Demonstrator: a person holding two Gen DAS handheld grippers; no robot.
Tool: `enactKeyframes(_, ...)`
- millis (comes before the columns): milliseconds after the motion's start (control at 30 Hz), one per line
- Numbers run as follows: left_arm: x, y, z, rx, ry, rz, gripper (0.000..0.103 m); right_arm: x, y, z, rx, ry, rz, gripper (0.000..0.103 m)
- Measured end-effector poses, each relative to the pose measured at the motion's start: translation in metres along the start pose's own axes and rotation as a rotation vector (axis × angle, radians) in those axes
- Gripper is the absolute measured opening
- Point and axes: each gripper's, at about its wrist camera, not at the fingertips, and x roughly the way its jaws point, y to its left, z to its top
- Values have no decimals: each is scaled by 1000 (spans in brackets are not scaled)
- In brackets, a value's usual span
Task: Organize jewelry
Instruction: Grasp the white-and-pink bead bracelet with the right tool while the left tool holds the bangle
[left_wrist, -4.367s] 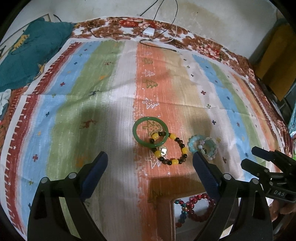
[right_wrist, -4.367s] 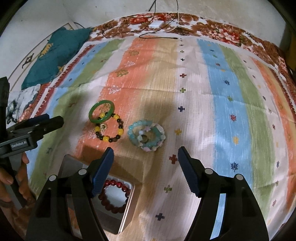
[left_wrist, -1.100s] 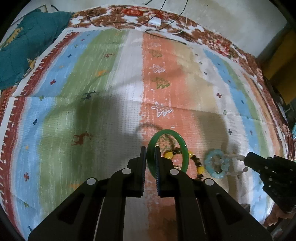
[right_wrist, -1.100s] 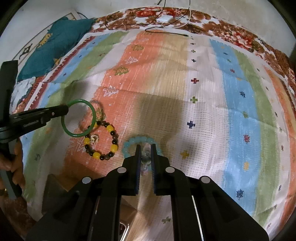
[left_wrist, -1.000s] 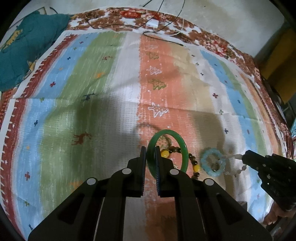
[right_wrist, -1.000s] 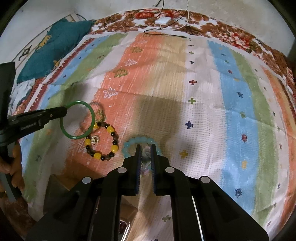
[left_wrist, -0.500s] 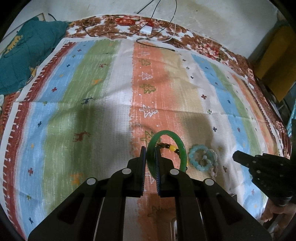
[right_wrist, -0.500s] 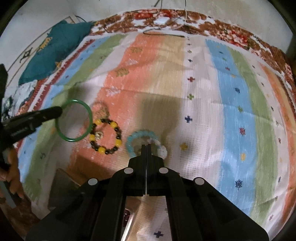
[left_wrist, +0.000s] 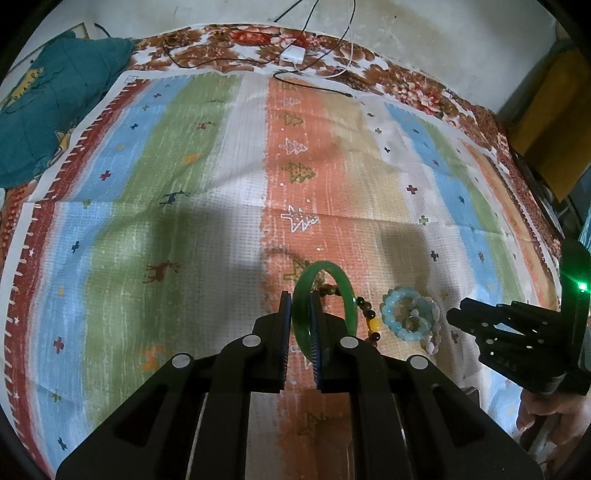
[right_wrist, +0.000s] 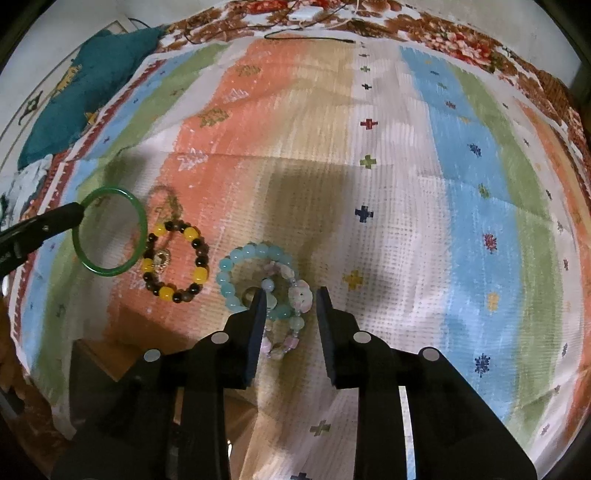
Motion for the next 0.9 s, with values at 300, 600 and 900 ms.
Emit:
enactKeyframes(300, 4, 0, 0, 10, 8, -1, 10, 19, -5, 4, -3, 40, -14, 28)
enactKeyframes(600, 10, -6, 1, 27, 21, 0, 10, 32, -4, 4, -10, 67, -17, 28)
enactKeyframes(900, 12, -10, 0, 43, 25, -4, 10, 36, -4, 4, -10, 65, -10, 28)
